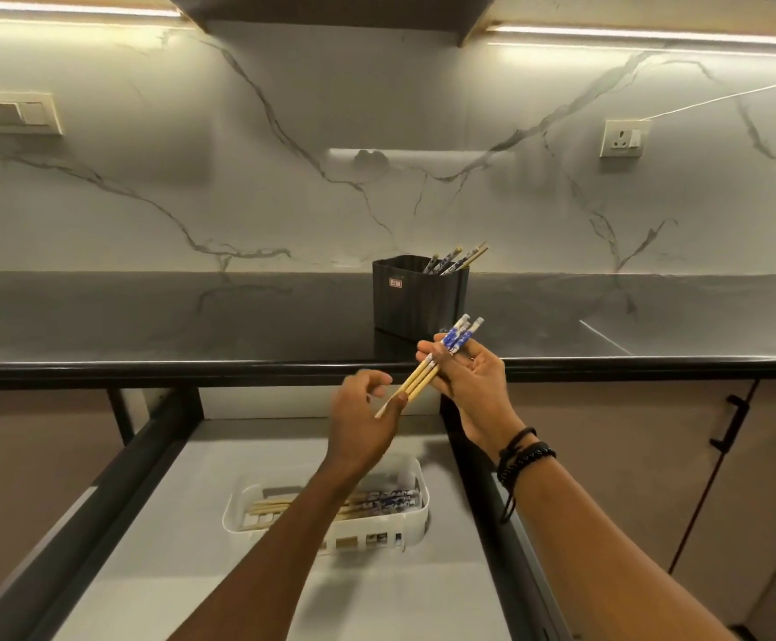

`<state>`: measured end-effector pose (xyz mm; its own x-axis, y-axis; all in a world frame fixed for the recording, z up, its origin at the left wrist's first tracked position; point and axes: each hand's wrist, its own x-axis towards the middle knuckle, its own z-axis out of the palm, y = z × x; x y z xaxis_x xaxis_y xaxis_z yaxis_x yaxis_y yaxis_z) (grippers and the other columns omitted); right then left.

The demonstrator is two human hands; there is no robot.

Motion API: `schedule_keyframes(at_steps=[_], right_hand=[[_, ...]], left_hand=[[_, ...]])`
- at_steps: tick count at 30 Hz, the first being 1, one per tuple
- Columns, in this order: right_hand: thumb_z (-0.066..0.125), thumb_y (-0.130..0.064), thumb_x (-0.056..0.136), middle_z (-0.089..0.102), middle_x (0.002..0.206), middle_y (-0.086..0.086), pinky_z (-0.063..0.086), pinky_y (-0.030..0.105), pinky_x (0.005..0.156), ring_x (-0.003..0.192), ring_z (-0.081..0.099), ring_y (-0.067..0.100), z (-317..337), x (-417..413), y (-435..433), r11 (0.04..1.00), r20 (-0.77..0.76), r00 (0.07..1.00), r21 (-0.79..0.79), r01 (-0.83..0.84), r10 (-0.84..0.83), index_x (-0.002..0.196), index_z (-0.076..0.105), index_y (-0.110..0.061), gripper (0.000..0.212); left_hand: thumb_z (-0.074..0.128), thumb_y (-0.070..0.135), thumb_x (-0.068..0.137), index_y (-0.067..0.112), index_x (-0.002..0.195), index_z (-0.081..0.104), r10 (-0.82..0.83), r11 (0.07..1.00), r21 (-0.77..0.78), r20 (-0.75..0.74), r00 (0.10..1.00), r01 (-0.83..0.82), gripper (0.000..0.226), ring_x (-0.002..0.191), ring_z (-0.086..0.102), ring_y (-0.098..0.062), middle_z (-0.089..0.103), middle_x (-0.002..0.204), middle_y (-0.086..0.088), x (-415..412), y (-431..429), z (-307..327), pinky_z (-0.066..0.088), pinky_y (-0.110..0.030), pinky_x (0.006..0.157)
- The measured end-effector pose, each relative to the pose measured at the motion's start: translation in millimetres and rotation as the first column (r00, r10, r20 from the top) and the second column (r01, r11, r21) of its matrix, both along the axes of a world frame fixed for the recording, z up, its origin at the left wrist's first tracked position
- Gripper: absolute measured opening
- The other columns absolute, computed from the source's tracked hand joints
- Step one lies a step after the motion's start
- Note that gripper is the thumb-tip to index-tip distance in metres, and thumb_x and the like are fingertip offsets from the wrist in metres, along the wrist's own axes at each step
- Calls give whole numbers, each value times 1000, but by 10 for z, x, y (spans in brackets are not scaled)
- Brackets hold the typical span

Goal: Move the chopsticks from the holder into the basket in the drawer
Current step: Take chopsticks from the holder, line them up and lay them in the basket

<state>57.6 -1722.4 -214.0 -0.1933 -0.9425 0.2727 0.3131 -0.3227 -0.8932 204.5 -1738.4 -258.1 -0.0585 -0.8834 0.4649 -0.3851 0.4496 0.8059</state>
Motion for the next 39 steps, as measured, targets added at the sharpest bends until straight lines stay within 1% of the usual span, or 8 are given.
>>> schedule_keyframes(at_steps=[1,3,5,7,13,19,26,39], right_hand=[[56,-7,95,72,106,10,60,27,79,97,70,16,-3,-15,-4,1000,53,998,-1,19,-19,112,59,-9,17],[56,-8,94,71,106,9,59,29,80,98,70,17,-9,-49,-19,999,162,986,3,37,-37,111,58,-9,17],[57,-7,93,71,109,12,58,33,86,100,70,19,-31,-67,-33,1000,280,960,13,29,-31,110,59,-9,17],[56,-7,94,71,114,14,58,36,88,104,70,23,-70,-51,-32,999,375,927,32,-39,24,113,58,-8,20],[57,-13,94,70,118,16,60,32,79,106,69,28,-153,109,10,978,322,932,67,-196,165,121,54,-2,30],[57,-14,94,69,117,20,60,29,78,107,69,29,-162,180,50,959,288,930,98,-265,228,120,57,0,30],[32,-59,96,62,129,21,50,37,100,121,60,31,-110,86,72,949,368,889,48,-313,274,130,52,1,72],[52,-42,94,67,121,18,57,34,88,112,66,28,-113,89,145,916,267,891,64,-395,366,115,71,-14,40]], left_hand=[[64,32,90,21,93,60,66,992,-107,-14,998,-67,12,75,57,-9,61,85,7,-38,40,13,45,-16,59],[61,36,91,16,83,65,-12,995,-99,-70,997,5,22,58,59,-9,64,68,4,-100,113,28,47,-16,50],[54,45,91,14,81,68,-156,978,109,-166,974,176,35,54,66,-12,69,64,-3,-167,202,38,53,-22,49],[49,50,92,16,93,69,-213,896,304,-342,915,323,39,69,72,-14,74,79,-3,-220,247,55,59,-28,57],[52,37,95,8,114,65,-11,794,329,-833,554,511,37,103,69,-22,73,107,-10,-111,120,151,55,-39,89],[57,20,94,2,121,60,63,806,220,-955,289,550,32,100,70,-26,70,110,-17,37,107,183,59,-35,79],[57,13,94,-1,113,60,110,833,195,-975,191,518,24,91,72,-26,72,102,-20,204,68,217,60,-30,63],[62,14,91,0,107,62,118,799,208,-974,192,564,21,88,73,-27,72,100,-21,255,108,223,60,-31,60]])
